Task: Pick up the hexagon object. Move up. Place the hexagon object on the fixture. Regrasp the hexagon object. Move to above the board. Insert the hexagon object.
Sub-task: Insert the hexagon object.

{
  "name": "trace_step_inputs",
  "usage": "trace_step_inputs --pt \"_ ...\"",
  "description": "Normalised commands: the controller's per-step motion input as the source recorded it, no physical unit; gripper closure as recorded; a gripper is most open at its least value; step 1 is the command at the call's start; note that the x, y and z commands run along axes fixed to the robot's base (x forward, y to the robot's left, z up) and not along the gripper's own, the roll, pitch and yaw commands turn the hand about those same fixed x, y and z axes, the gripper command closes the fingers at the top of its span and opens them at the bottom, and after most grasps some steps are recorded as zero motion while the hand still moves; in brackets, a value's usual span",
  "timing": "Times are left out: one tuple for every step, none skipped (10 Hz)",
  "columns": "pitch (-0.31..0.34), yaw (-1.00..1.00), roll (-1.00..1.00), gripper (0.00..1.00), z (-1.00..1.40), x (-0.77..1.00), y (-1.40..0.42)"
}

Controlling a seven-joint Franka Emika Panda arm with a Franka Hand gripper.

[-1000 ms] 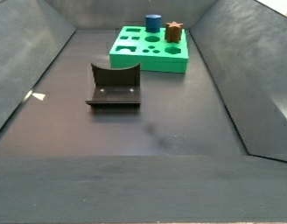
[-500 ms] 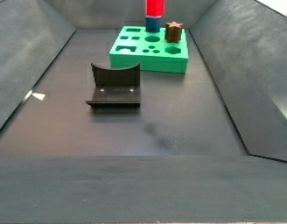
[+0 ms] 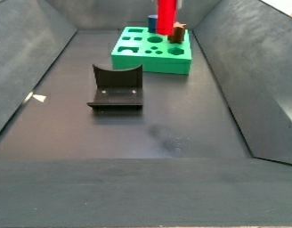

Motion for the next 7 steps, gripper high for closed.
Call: trace_step_inputs --pt "-0.159 -0.44 -0.08 1.00 -0.40 -0.25 0.23" --pt "-0.150 -0.42 -0.05 1.00 -0.43 -0.25 0.19" --pt "-0.170 -0.33 0.00 1.00 -0.50 -0.33 0.00" --pt "-0.204 -0.23 0.00 1.00 -0.45 -0.31 -0.01" --pt "-0.200 -0.25 0.00 1.00 -0.36 -0.31 -0.02" --pt "-0.164 -0.17 0.00 1.00 -0.29 -0.21 0.00" --pt "-0.131 -0.06 0.00 1.00 -0.32 -0.22 0.00"
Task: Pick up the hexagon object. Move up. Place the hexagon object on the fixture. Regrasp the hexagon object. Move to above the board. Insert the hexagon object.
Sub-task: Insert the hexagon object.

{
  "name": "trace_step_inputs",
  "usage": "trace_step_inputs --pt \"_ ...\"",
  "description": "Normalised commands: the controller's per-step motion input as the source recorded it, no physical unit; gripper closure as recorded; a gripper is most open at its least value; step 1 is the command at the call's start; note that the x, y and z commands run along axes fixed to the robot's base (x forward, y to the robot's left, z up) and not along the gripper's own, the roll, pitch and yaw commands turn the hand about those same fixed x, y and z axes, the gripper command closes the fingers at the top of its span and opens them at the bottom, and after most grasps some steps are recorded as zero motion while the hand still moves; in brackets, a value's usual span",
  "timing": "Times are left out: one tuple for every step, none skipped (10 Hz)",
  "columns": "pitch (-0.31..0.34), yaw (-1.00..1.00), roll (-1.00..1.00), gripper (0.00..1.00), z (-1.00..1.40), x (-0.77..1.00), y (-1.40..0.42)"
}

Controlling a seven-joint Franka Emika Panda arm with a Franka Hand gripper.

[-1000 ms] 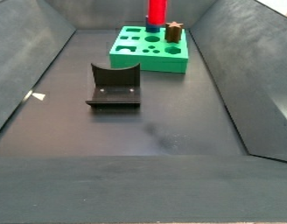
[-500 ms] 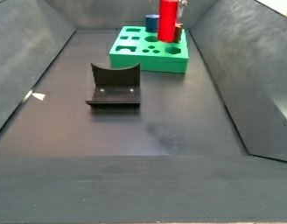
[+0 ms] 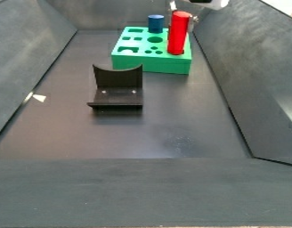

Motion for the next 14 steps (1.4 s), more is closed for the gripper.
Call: trace_step_inputs --pt "-0.100 0.00 0.00 1.00 -0.35 -0.19 0.00" --pt "-0.081 0.00 0.01 1.00 -0.37 -0.10 0.00" --pt "0.000 0.20 0.02 1.00 -0.51 0.01 0.00" --pt "0.000 0.22 0.01 1.00 -0.29 0.00 0.00" --pt "-0.011 0.00 0.00 1.00 0.00 0.00 0.00" --pt "0.000 0.00 0.03 1.00 -0.23 0.03 0.00" --pt "0.000 0.26 0.00 1.00 -0.31 0.15 -0.01" --pt "0.059 0.26 0.12 1.00 -0.21 0.05 -0.10" --pt "0.100 0.29 0.17 1.00 -0.14 0.07 -0.13" --pt "0.070 0.26 0.14 1.00 -0.11 0.01 -0.13" --pt "0.044 0.21 0.06 1.00 -0.11 0.06 -0.02" --pt "0.000 0.01 0.00 1.00 -0.01 0.00 0.00" --pt "0.130 0.20 0.27 1.00 -0.45 0.11 0.00" --pt "0.231 0.33 0.27 1.00 -0.38 0.34 0.00"
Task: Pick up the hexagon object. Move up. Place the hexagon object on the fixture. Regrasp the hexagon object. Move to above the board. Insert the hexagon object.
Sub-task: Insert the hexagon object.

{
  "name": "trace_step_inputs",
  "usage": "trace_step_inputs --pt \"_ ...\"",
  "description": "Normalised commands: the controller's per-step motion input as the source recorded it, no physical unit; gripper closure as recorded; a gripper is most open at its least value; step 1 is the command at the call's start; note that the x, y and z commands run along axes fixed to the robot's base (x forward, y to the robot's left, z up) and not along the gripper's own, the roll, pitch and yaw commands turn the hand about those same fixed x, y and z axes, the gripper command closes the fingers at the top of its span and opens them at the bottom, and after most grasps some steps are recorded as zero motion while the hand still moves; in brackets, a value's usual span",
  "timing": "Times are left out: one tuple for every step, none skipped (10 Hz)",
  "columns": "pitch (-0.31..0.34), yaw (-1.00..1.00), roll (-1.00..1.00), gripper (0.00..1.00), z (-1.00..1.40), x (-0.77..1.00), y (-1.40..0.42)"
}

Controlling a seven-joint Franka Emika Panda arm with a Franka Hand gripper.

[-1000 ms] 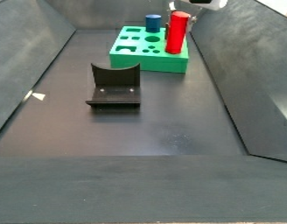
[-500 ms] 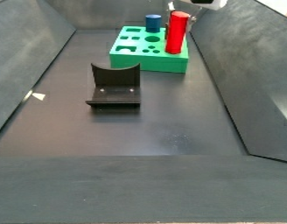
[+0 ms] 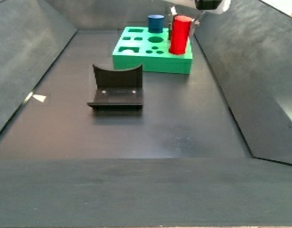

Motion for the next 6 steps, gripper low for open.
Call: trace_step_inputs --pt "0.309 0.17 0.30 1.00 -0.26 0.33 0.00" --pt "0.396 0.02 0.31 1.00 -0.07 0.35 0.12" --pt "0.399 0.00 0.28 1.00 -0.16 0.49 0.15" --pt "0.350 0.00 0.23 1.00 -0.36 0.67 0.08" --pt "0.164 0.01 0.16 1.00 -0.75 0.37 0.00" --pt "0.000 0.00 0.00 1.00 0.00 0.00 0.00"
